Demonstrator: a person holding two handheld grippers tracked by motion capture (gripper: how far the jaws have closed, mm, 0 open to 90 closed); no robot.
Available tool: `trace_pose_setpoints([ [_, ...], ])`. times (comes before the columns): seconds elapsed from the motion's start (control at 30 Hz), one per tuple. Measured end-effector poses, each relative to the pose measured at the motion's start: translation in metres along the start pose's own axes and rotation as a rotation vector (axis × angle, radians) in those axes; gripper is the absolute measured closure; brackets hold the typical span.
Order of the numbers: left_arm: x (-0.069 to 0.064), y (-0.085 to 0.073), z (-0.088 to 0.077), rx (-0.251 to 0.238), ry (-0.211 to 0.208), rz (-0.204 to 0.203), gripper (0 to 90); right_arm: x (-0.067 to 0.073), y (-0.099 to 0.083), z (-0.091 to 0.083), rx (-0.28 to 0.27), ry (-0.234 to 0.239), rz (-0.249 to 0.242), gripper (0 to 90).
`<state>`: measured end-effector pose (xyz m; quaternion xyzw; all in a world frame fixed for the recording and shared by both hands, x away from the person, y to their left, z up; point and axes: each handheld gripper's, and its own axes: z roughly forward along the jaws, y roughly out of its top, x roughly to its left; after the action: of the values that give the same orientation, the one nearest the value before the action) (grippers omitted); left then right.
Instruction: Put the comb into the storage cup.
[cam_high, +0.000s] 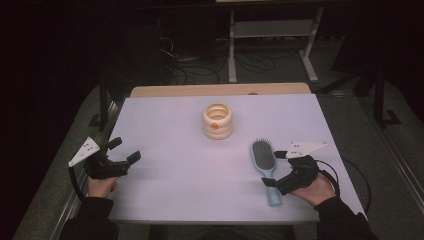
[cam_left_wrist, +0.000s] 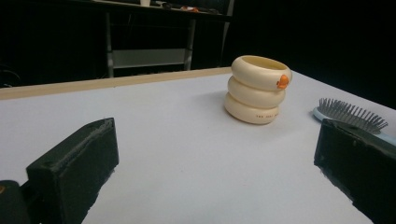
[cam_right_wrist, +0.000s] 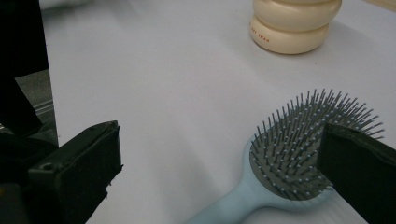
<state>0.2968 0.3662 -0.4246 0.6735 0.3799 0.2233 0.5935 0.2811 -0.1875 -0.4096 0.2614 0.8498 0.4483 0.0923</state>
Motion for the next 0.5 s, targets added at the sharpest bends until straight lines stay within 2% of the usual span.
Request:
trace_pose_setpoints([
  [0.1, 0.0001, -0.0001, 0.0002, 0.006, -0.002, 0.001, 0.0, 0.0005, -0.0001, 0.0010, 0.006, 0.005, 0.001, 0.1],
  [0.17, 0.0000, -0.0001, 0.0002, 0.005, -0.004, 0.003, 0.0, 0.0006, -0.0004, 0.0015, 0.010, 0.024, -0.002, 5.1],
  [0.5, 0.0000, -0.0002, 0.0003, 0.008, -0.005, 0.002, 0.0, 0.0036, -0.0006, 0.0074, 0.046, 0.053, -0.014, 9.2],
])
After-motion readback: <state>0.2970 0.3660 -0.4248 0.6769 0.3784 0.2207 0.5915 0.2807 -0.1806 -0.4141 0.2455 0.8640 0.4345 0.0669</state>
